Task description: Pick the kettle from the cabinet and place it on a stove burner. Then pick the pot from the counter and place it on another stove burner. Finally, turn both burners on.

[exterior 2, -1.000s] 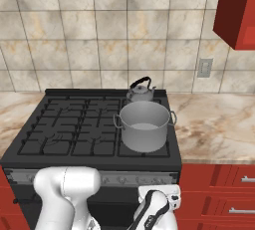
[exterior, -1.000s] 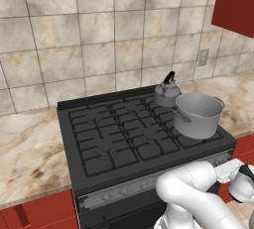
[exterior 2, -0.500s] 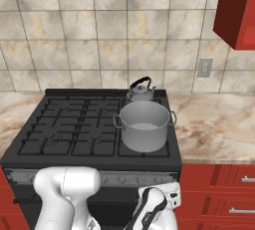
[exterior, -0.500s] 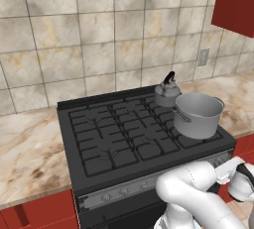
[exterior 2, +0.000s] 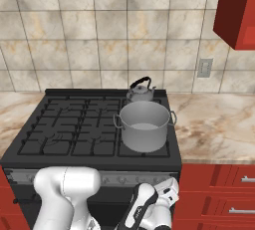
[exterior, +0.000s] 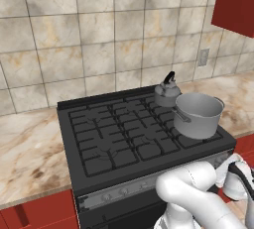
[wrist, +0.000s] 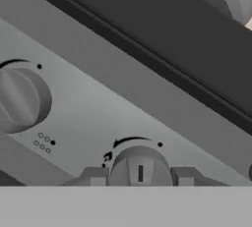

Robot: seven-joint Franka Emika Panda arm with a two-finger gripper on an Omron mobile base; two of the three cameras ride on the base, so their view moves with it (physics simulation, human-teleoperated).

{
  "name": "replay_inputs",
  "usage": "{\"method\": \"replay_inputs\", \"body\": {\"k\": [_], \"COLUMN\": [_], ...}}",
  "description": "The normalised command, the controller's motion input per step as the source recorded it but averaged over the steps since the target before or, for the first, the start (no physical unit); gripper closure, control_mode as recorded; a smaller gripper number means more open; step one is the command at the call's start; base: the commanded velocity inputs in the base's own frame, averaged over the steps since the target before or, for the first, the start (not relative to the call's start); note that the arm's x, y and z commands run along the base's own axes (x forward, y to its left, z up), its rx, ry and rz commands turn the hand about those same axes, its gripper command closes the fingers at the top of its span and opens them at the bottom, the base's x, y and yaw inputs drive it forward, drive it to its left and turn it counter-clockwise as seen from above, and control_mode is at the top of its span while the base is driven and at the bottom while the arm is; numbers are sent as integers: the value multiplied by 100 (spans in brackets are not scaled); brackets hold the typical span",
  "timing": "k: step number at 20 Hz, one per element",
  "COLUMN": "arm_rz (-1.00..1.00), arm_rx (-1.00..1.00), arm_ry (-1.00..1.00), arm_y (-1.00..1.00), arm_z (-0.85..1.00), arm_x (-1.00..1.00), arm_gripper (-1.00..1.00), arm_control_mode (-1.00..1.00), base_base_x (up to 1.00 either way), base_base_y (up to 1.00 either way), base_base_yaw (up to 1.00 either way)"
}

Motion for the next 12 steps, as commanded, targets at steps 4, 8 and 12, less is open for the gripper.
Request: {"method": "replay_inputs", "body": {"k": [4, 8, 12], "arm_rz": [0, 0, 0], "arm_rx": [-43, -42, -40], "arm_ry": [0, 0, 0], "arm_y": [1, 1, 0], "arm_z": [0, 0, 0], "arm_x": [-9, -8, -8], "arm_gripper": [100, 100, 100], "arm_control_mode": [-100, -100, -100], "base_base_x": [0, 0, 0], "base_base_y": [0, 0, 0], "base_base_yaw": [0, 0, 0]}}
